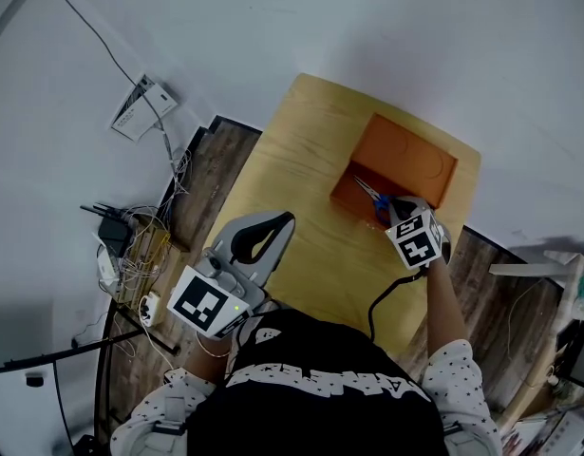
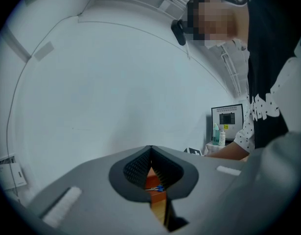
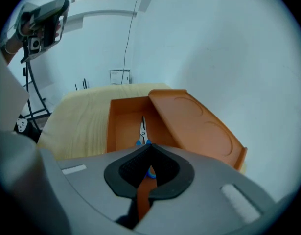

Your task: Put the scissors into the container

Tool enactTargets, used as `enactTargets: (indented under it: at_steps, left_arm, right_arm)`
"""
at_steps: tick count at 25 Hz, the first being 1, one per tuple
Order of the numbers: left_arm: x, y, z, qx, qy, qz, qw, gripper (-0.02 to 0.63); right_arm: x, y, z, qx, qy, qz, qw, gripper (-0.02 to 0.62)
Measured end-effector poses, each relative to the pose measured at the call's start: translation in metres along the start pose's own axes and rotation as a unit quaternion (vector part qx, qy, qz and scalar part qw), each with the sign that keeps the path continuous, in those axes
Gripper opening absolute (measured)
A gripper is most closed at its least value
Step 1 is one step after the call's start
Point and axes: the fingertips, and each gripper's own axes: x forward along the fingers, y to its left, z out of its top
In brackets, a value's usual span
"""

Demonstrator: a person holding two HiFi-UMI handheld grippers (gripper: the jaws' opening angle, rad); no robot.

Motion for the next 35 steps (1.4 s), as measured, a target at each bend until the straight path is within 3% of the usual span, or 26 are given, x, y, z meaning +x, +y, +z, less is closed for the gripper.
enactTargets:
  at_steps: [8, 16, 35]
  left_arm:
    - [-0.001, -0.019, 0.009, 0.016, -0.004, -0.017, 0.9997, 0.002]
    - [0.001, -0.052, 0.02, 0.031, -0.022, -0.049, 0.9981, 0.002]
    - [0.017, -0.112, 0.033, 0.043, -0.051, -0.126, 0.9898, 0.002]
  right_arm:
    - [-0.064, -0.009, 0.015, 0.07, -0.103, -0.064, 0.99, 0.014]
    - [-0.132, 0.001, 0.011, 0.135, -0.176, -0.089, 0.971, 0.014]
    - [-0.263, 0.026, 0.002, 0.149, -0.276, -0.152, 0.937, 0.014]
